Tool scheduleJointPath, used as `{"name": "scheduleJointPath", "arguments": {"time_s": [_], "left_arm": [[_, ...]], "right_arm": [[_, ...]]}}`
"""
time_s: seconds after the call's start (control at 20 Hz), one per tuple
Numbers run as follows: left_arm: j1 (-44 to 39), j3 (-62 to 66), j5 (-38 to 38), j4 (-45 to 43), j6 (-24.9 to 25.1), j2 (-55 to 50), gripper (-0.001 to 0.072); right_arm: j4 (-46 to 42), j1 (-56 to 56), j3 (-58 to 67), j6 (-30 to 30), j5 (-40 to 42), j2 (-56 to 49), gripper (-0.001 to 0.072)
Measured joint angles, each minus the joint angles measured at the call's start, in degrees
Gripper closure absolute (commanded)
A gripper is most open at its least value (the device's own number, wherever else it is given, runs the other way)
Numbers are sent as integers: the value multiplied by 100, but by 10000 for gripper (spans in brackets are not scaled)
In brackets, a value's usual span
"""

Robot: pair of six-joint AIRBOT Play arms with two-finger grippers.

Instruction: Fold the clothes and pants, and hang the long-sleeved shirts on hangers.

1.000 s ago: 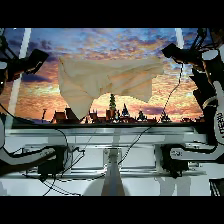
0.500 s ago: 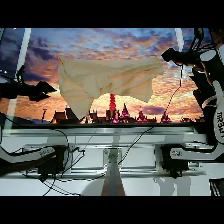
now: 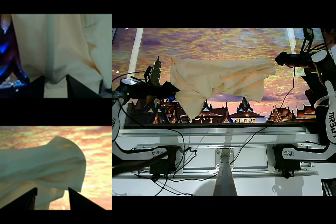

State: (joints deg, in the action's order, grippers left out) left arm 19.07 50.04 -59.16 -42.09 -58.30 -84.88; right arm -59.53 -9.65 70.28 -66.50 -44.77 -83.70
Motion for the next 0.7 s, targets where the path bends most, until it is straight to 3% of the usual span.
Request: {"name": "scheduleJointPath", "arguments": {"time_s": [0.1,0.15,0.2,0.25,0.5,0.7], "left_arm": [[-4,-7,131,11,22,-13,696],[-4,-7,203,13,26,-17,693],[-4,-9,269,17,28,-20,693],[-4,-7,332,17,35,-22,693],[2,240,354,28,66,127,693],[2,590,59,35,70,470,693]], "right_arm": [[-435,0,0,-2,-282,0,285],[-612,0,0,-2,-411,0,303],[-793,0,0,-2,-560,0,401],[-918,0,0,-4,-678,0,446],[-1268,0,-26,26,-1259,-11,450],[-1003,0,-354,304,-1943,-66,471]]}}
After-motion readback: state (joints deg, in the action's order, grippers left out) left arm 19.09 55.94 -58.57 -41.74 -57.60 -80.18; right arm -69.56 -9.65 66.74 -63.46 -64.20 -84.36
